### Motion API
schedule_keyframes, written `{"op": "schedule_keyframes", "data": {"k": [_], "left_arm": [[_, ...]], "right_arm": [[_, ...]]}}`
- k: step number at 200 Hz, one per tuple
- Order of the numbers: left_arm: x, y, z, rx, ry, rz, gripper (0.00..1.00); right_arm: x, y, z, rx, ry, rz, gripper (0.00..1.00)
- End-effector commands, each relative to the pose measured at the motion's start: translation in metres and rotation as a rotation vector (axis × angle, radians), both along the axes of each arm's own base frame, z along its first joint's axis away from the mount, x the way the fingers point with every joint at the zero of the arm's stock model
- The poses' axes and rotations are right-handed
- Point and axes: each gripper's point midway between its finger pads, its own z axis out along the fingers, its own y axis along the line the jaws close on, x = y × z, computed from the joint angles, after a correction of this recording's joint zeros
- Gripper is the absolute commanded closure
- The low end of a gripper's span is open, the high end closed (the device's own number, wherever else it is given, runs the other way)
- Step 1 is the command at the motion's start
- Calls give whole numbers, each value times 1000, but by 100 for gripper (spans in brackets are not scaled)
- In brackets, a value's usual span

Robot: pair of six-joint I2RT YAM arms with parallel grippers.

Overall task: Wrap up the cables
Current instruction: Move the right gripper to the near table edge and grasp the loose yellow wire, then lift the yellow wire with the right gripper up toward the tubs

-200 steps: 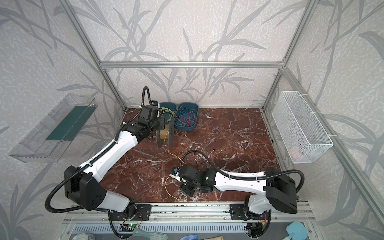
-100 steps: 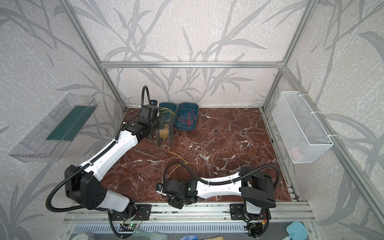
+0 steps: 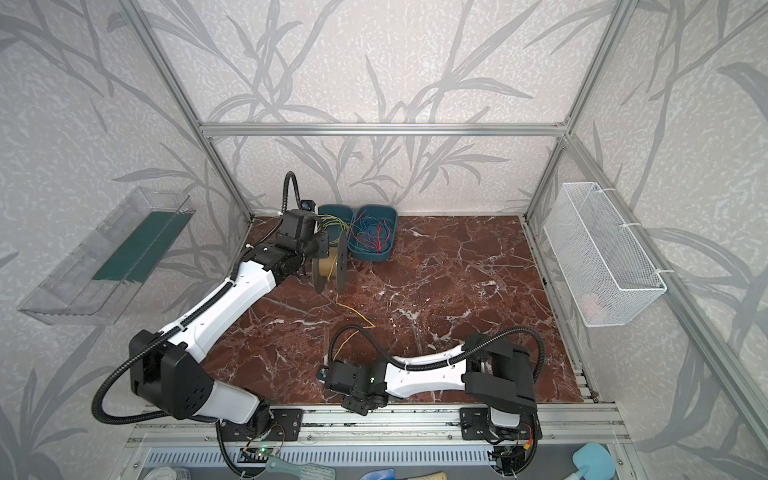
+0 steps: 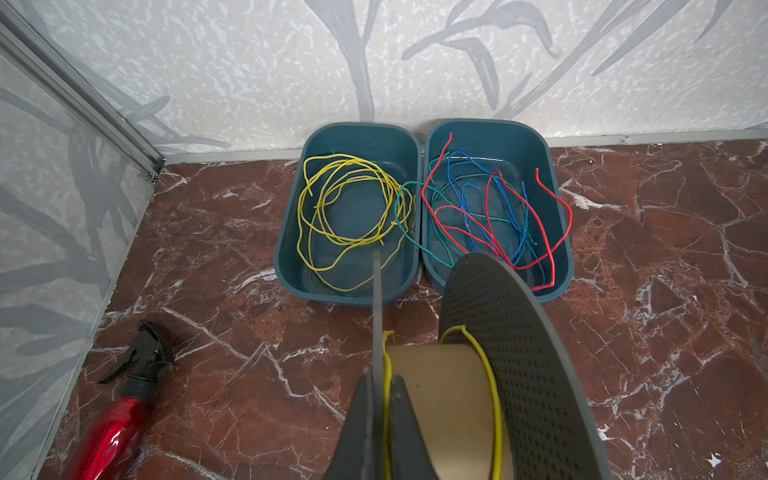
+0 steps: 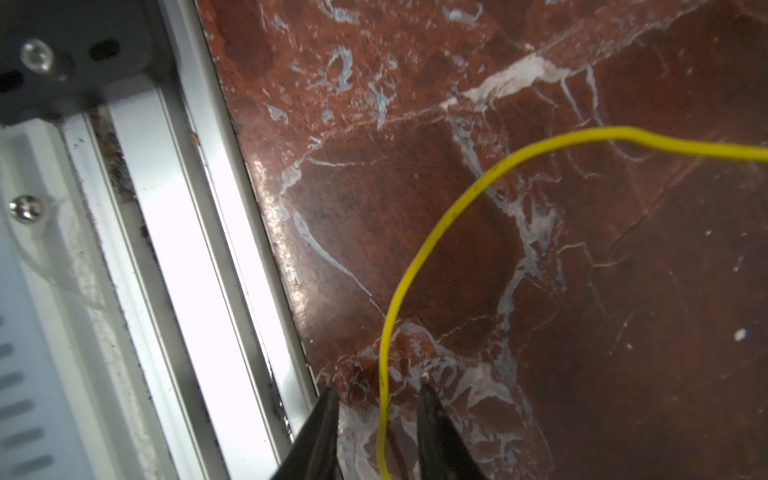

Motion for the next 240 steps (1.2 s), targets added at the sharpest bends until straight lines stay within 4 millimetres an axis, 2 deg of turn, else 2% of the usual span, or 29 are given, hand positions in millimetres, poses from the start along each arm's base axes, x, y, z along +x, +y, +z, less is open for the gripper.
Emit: {"op": "schedule_keyframes", "data": {"k": [1,33,63,91,93,107,134,153,209,240], "left_arm": [[6,1,27,-48,-93,18,100],[6,1,25,-48,-88,17,100],[5,1,25,-47,-88,15,100],[5,1,25,-46,-88,14,100],[6,1,25,-46,-89,14,100],[6,0,24,-45,-86,14,100],[6,3,23,-29,-84,20,100],[7,6,21,-4,-79,24,100],[13,14,5,60,-45,43,100],[17,13,-5,79,-17,40,100]], "right_arm": [[0,-10,-8,-40,-3,-15,70],[-3,-20,-10,-43,15,-30,72],[-4,-35,-21,-78,25,-41,72],[-2,-37,-21,-77,12,-45,90],[-2,-34,-13,-55,10,-45,91],[-2,-28,5,-4,8,-38,100],[2,-23,46,78,-30,-24,100],[7,-25,83,147,-78,-18,100],[27,-27,230,434,-326,37,100],[38,-25,297,527,-442,47,100]]}}
